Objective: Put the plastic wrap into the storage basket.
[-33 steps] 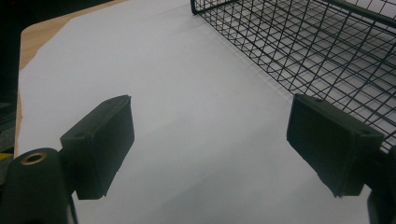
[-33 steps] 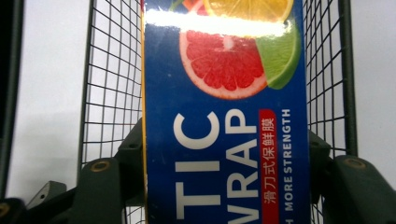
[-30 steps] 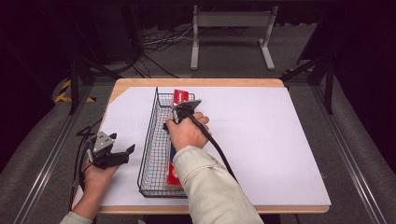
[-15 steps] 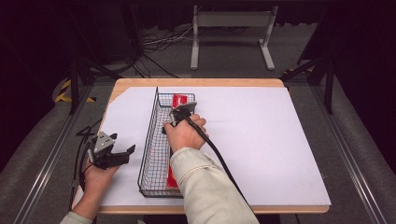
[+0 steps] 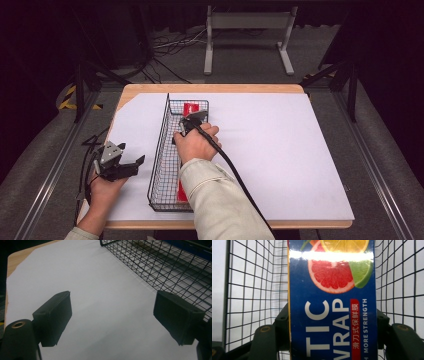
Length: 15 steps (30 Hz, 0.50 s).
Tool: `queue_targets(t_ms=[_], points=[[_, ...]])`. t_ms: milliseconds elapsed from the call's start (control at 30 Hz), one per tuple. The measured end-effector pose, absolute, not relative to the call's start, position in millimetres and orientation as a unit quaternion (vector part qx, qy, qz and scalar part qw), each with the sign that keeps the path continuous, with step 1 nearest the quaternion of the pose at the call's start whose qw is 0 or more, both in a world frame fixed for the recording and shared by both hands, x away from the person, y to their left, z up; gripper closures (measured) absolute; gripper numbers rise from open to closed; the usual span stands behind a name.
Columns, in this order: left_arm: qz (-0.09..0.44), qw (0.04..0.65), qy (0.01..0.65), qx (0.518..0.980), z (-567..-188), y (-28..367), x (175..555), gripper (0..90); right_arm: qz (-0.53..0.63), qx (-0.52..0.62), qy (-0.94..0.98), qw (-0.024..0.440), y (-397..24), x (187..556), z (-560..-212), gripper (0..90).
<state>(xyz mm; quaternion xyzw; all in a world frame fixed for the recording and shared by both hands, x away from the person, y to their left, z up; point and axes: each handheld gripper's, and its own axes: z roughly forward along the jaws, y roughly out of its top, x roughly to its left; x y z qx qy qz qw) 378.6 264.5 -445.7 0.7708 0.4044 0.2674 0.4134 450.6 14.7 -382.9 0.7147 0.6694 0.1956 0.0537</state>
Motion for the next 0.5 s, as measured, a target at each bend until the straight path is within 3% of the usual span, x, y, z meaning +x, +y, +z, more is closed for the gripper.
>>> queue_targets(t_ms=[500], points=[[0.265, 0.416, 0.405, 0.770, -445.9, 265.1, 378.7, 15.8, 0.187, 0.715, 0.672, 0.049, 14.8, 450.9, -382.9, 37.7]])
